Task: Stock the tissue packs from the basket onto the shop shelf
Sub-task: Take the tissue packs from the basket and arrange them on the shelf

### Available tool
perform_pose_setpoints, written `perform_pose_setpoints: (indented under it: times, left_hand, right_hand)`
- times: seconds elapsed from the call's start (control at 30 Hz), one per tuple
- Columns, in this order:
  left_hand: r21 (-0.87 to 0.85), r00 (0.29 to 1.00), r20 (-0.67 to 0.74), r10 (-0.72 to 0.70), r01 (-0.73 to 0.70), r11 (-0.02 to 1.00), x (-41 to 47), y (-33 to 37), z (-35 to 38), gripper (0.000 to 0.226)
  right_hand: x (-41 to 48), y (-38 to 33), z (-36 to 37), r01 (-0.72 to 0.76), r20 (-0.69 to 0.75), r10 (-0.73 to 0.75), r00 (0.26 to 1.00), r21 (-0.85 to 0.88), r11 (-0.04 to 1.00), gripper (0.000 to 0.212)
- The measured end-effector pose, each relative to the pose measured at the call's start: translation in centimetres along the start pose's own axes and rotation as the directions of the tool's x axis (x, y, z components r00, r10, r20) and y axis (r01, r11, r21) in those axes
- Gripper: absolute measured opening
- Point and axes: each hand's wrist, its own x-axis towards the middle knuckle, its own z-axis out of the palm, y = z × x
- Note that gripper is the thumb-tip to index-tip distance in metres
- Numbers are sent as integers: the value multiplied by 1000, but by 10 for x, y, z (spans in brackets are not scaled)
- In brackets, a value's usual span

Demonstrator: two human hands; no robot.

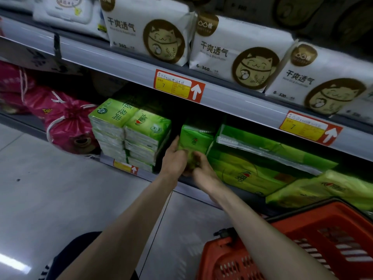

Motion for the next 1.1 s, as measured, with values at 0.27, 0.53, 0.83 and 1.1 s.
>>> perform_pose_setpoints:
  times: [0.27, 0.53, 0.83, 1.1]
  left_hand:
    - [177, 998, -14, 69, -65, 982, -18, 3, 1, 78]
    - [423, 955, 202, 216, -284, 861, -109, 23, 32, 20]
    - [273, 772, 551, 317, -525, 806, -294, 25, 137, 24]
    - [4, 287, 917, 278, -703, 711, -477, -40, 279, 24]
  right_hand:
    - [-44, 9, -37, 41, -2, -41, 999, -72, 997, 60]
    - [-120, 29, -90, 196, -141, -204, 969, -65, 978, 14]
    - [-321, 87, -201, 288, -407, -306, 861, -107, 952, 19]
    - [-532, 211, -252, 395, -914, -64, 402, 110, 912, 18]
